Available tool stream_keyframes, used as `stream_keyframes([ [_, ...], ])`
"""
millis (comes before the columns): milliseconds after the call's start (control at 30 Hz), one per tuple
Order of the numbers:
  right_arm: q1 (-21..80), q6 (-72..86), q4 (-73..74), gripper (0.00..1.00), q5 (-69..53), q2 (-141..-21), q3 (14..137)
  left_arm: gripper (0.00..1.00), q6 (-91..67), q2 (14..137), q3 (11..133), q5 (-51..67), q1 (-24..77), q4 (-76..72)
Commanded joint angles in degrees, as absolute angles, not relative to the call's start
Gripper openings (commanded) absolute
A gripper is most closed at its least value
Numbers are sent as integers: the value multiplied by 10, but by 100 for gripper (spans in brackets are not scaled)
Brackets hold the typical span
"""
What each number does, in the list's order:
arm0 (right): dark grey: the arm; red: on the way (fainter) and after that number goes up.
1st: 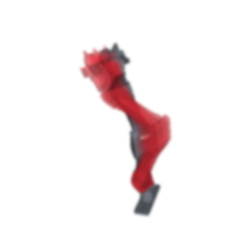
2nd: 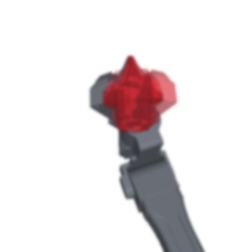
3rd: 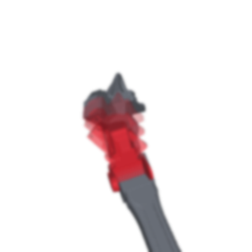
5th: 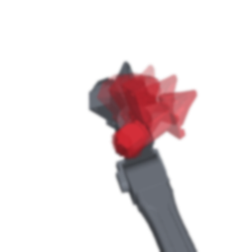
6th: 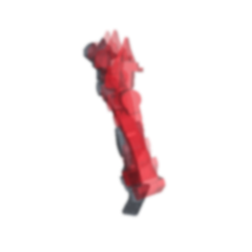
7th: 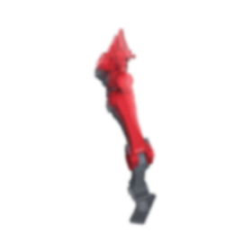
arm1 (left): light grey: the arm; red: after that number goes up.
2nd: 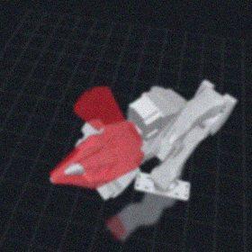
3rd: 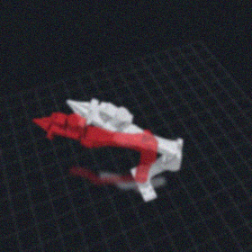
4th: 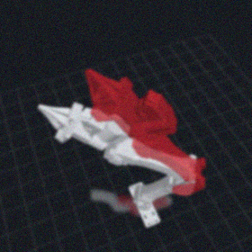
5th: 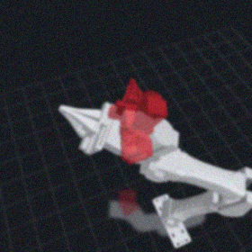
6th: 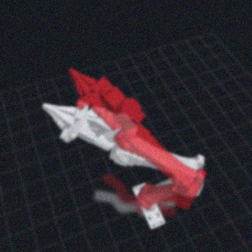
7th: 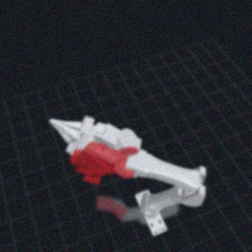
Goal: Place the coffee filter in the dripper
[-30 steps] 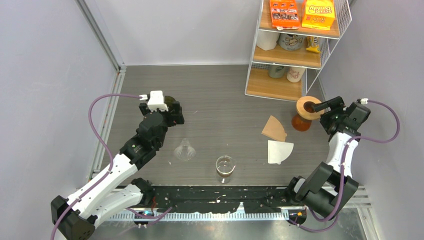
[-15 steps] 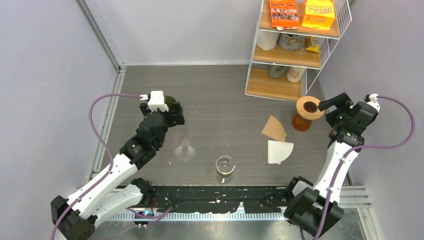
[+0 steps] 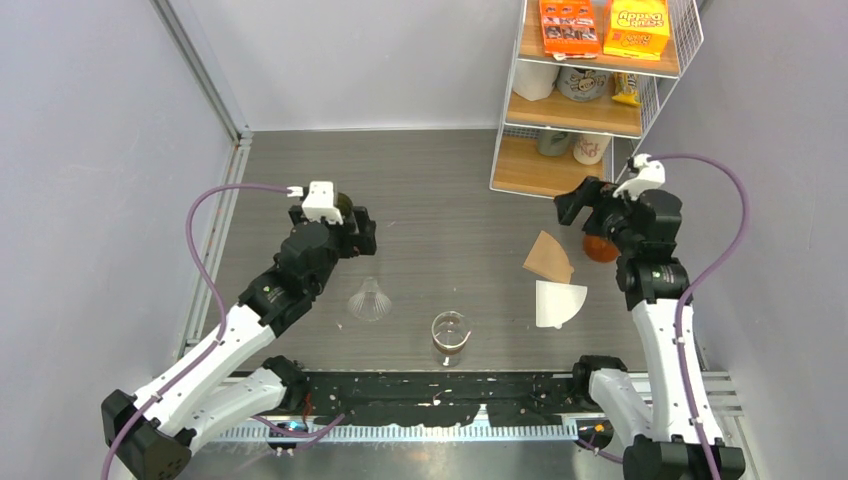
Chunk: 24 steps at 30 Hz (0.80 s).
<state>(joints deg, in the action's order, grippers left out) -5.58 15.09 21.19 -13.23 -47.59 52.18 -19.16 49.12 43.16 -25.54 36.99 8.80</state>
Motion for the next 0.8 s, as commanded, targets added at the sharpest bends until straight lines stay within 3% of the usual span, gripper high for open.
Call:
stream_keyframes([
  [0,-46,152,81,95,-222,-492,436,100,-228,487,437,-192,367,139],
  [400,-19,203,-42,95,-303,-577,377,99,-371,363,330,-164,367,348],
  [767,-19,205,-32,96,-294,-552,373,96,-362,368,284,-90,367,362],
])
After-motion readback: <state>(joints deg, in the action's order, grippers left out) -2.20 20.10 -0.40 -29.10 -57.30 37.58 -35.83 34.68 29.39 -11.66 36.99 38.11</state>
